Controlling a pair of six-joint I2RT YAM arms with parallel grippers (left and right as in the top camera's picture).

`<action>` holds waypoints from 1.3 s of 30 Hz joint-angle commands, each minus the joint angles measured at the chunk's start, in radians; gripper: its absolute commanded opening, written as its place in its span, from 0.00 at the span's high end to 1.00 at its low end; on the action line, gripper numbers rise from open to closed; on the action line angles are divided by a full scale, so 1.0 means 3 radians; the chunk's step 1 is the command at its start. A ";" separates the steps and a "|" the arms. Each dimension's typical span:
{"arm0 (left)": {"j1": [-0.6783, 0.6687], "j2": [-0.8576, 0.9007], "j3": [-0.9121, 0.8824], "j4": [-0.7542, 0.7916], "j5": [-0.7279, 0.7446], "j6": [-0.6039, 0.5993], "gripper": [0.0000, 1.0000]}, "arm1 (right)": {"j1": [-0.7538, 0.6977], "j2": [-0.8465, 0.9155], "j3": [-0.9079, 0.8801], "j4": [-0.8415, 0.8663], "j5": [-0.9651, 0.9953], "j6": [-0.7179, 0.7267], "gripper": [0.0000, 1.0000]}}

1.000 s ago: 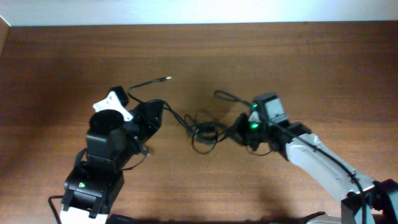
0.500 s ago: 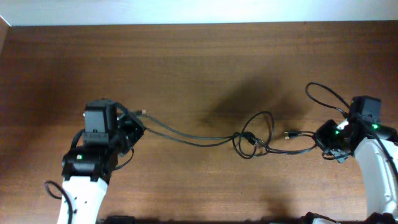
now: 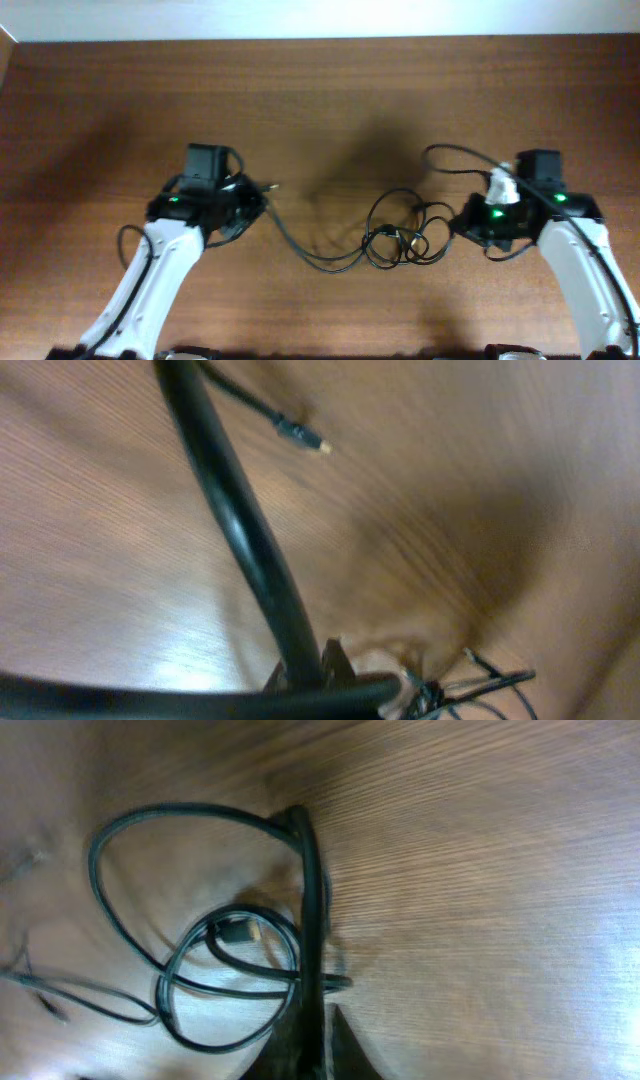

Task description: Untangle cables

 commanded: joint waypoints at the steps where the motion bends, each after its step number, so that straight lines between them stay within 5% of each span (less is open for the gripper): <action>1: -0.0476 0.0294 0.0014 0.0258 0.0308 0.0482 0.47 | 0.0479 -0.0032 -0.0010 -0.0001 0.0379 -0.0191 0.69; 3: -0.0666 0.0399 0.0014 0.0207 0.0132 0.0593 0.01 | 0.0524 -0.0032 -0.0010 0.0000 0.0411 -0.0070 0.45; 8: -0.0806 0.0540 0.0011 -0.0057 0.0022 0.0593 0.01 | 0.0524 -0.0050 0.0114 -0.0132 0.0412 -0.0022 0.39; 11: -0.0813 0.0543 0.0008 -0.0317 0.0022 0.0593 0.01 | 0.0524 -0.0202 0.0730 -0.0762 0.0626 -0.0020 0.39; 14: -0.0835 0.0543 -0.0028 -0.0490 0.0023 0.0594 0.01 | 0.0524 -0.0501 0.1385 -0.1649 0.1222 -0.0003 0.23; 20: -0.1123 0.0543 -0.0104 -0.0409 0.0024 0.0930 0.01 | 0.0524 -0.1475 0.1431 -0.2352 0.1356 0.0665 0.21; 22: -0.1339 0.0543 -0.0104 -0.0228 0.0024 0.1082 0.00 | 0.0524 -0.1823 0.1431 -0.2539 0.1357 0.0947 0.11; 25: -0.1607 0.0543 -0.0104 0.0052 0.0036 0.1017 0.07 | 0.0524 -0.2146 0.1431 -0.2710 0.1336 0.1068 0.05; 28: -0.1784 0.0543 -0.0104 0.0226 0.0033 0.0359 0.14 | 0.0524 -0.2271 0.1429 -0.2720 0.1191 0.1067 0.01; 30: -0.1865 0.0543 -0.0104 0.0303 0.0046 -0.0509 0.14 | 0.0524 -0.2271 0.1427 -0.2719 0.1169 0.1068 0.01; 31: -0.1910 0.0543 -0.0104 0.0436 0.0048 -0.0509 0.39 | 0.0524 -0.2271 0.1427 -0.2720 0.1167 0.1068 0.01; 32: -0.1991 0.0543 -0.0104 0.0736 0.0048 -0.0186 0.45 | 0.0524 -0.2271 0.1427 -0.2720 0.1157 0.1068 0.01; 34: -0.2166 0.0543 -0.0104 0.1204 0.0043 0.0500 0.38 | 0.0524 -0.2271 0.1427 -0.2720 0.1087 0.1067 0.01; 39: -0.2280 0.0556 -0.0104 0.1736 0.0033 0.0532 0.53 | 0.0524 -0.2271 0.1427 -0.2720 0.1087 0.1067 0.01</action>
